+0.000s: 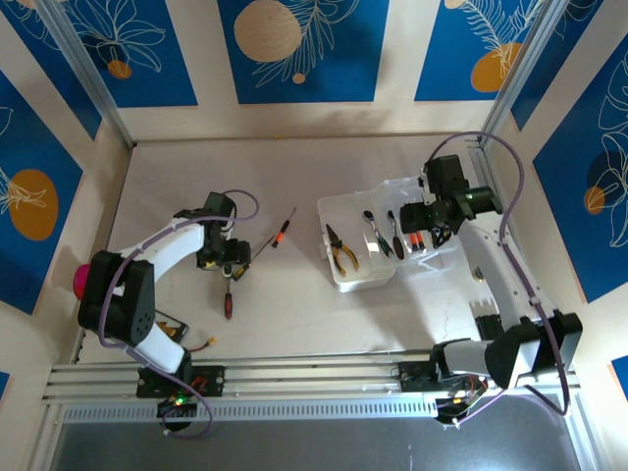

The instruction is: Pack the tool kit

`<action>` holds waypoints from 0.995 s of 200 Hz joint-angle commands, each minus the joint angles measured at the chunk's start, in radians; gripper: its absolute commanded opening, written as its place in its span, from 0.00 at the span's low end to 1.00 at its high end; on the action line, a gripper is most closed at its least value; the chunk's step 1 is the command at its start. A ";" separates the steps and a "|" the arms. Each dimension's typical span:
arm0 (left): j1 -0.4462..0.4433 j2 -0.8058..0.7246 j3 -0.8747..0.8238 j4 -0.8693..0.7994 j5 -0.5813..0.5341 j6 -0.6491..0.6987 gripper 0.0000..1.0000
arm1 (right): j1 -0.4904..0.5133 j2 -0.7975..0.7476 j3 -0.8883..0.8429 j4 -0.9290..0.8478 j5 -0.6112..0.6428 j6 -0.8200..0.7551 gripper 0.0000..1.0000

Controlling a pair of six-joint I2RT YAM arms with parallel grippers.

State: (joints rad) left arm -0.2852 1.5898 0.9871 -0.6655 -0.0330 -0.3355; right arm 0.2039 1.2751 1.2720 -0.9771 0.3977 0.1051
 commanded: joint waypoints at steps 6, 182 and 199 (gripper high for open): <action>0.012 0.025 -0.021 -0.006 -0.027 -0.004 0.74 | 0.041 -0.024 0.005 0.037 -0.119 0.036 0.95; 0.006 0.144 -0.060 0.066 0.015 -0.032 0.13 | 0.085 0.012 -0.040 0.089 -0.171 0.038 0.96; 0.006 0.141 -0.061 0.072 0.026 -0.033 0.05 | 0.087 0.009 -0.043 0.089 -0.175 0.035 0.96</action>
State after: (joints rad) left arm -0.2852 1.6642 0.9531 -0.6804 -0.0368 -0.3653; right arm 0.2825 1.2999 1.2469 -0.8970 0.2546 0.1360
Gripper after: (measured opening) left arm 0.099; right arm 0.961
